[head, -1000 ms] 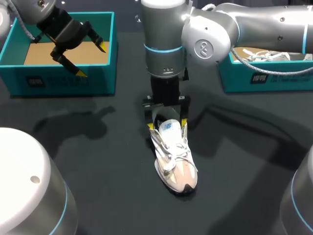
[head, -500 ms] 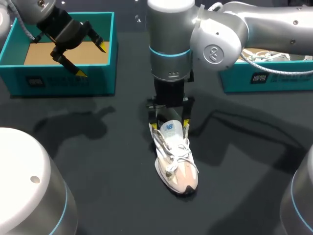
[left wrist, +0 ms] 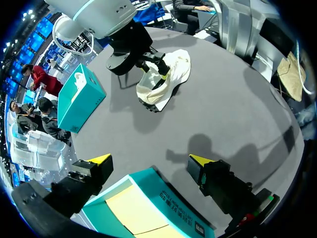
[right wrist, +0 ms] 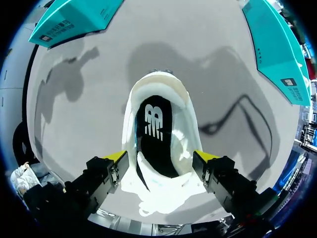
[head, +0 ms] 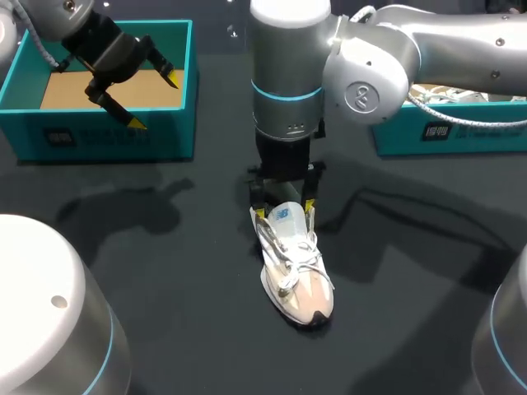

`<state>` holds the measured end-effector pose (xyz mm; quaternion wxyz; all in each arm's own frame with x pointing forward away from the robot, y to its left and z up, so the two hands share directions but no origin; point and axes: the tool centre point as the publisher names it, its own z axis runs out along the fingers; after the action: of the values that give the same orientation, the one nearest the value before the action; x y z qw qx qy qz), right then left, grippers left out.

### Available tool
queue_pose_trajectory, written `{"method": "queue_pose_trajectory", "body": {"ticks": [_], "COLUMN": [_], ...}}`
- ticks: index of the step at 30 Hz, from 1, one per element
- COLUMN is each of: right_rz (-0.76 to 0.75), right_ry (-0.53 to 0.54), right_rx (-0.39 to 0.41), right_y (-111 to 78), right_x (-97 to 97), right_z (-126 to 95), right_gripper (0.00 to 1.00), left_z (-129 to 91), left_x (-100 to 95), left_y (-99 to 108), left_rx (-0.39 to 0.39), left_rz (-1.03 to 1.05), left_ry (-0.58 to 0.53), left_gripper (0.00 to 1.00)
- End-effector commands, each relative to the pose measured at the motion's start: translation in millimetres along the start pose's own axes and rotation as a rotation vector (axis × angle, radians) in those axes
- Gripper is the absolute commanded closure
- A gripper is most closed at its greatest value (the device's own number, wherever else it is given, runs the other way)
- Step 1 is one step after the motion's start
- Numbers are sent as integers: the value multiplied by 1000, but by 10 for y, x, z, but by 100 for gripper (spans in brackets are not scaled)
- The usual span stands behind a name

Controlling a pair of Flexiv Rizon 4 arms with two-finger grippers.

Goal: Take the shoe out of the shoebox, open the shoe tongue, remove and reinsert the insole, then place the shoe into the shoebox

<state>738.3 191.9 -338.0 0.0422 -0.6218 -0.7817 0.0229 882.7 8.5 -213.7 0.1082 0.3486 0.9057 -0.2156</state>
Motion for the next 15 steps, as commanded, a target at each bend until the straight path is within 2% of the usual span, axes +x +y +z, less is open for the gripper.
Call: {"method": "queue_pose_trajectory", "body": {"ticks": [1,11,15], "right_rz": [-10,-53,-75], "right_ry": [15,41,51], "right_rx": [-21,-46,-53], "right_y": [-62,-76,-86], "right_x": [-39,-89,-106], "right_z": [2,22,29], "right_gripper": [12,15,11], "left_z": [-1,-1,-1], "left_x": [1,1,1], "left_y": [0,0,0], "left_rx": [-2,-2,-2], "left_rz": [0,0,0], "left_ry": [1,1,1], "left_gripper": [0,0,0]}}
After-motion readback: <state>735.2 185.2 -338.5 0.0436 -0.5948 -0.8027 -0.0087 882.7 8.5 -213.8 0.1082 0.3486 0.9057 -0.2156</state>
